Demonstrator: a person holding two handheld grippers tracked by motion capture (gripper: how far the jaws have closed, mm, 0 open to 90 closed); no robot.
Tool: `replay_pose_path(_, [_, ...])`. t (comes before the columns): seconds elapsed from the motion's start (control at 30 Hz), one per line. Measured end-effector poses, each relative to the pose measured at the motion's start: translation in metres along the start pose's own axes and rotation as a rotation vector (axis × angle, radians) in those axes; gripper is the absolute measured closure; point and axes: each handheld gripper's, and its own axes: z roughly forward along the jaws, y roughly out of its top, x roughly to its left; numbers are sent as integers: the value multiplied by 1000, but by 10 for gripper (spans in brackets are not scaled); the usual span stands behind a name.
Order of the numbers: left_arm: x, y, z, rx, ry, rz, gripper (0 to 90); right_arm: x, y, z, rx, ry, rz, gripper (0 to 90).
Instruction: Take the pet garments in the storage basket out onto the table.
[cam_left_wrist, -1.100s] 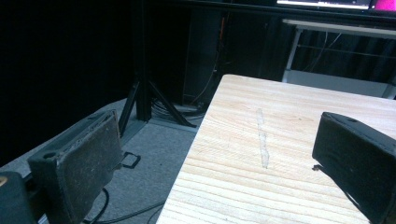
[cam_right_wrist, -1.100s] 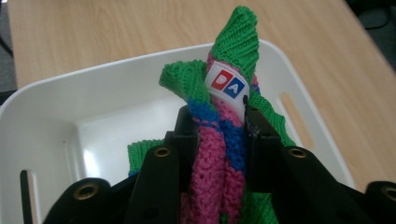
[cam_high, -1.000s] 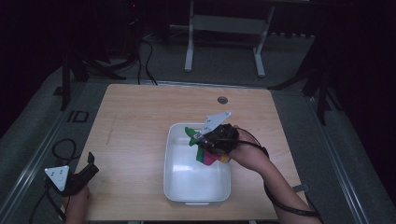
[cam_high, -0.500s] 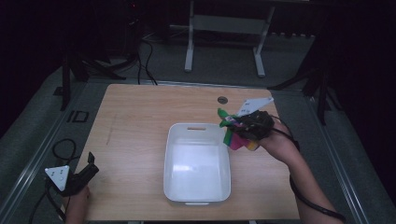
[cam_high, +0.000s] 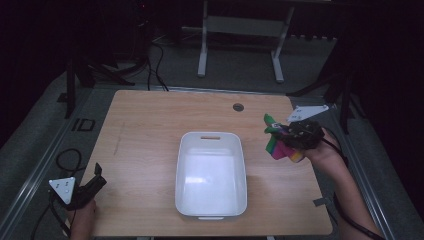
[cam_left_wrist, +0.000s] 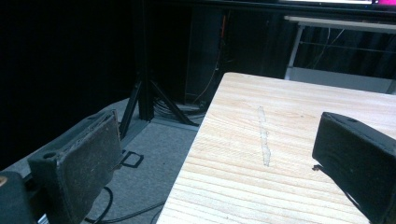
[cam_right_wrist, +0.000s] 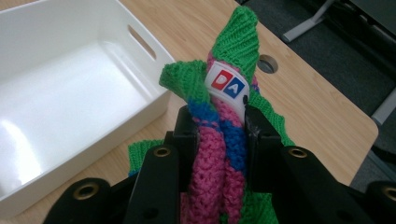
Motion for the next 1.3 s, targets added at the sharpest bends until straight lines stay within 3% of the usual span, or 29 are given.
replay_pose_path(0.17, [0,0,0,-2,0,1,18,-4,-7,4,14,-26,7,702])
replay_pose_path(0.33, [0,0,0,-2,-2,0,18,-7,-18,19,13,-11,41,701])
replay_pose_path(0.63, [0,0,0,-1,-1,3,19,-4,-48,65,48,15,91,700])
replay_pose_path(0.8, [0,0,0,-2,-2,4,18,1,-67,93,67,9,95,699])
replay_pose_path(0.93, [0,0,0,-3,-2,-1,18,2,-81,115,73,28,143,699])
replay_pose_path(1.03, [0,0,0,-3,-1,3,19,5,-90,130,98,35,145,698])
replay_pose_path(1.3, [-1,0,0,-2,0,6,19,11,-105,153,138,53,164,684])
